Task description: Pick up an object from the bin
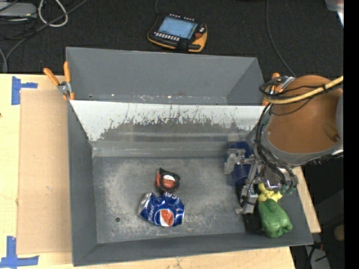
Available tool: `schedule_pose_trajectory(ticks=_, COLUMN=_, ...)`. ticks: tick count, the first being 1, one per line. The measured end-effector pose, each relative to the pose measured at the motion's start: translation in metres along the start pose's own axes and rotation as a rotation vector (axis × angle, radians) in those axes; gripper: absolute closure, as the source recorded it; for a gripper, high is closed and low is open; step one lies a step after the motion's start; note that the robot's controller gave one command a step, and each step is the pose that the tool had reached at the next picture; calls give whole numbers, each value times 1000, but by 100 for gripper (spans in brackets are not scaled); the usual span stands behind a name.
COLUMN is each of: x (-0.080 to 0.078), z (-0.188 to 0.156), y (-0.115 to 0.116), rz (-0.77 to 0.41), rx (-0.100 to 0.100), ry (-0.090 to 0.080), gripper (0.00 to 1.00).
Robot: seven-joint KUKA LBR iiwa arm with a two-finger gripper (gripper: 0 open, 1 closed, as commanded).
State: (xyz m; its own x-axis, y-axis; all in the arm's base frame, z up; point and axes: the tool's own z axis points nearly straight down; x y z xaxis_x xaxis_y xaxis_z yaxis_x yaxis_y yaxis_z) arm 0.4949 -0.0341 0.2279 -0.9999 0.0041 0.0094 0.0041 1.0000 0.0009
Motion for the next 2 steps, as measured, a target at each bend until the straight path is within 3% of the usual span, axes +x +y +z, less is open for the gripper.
schedule_pose_trajectory(ticks=1, x=-1, z=-3, y=0, rz=-2, rx=1, ry=-7, gripper=0)
schedule_pose_trajectory(ticks=2, x=19, z=70, y=-77, rz=-357, rx=-1, ry=0, gripper=0)
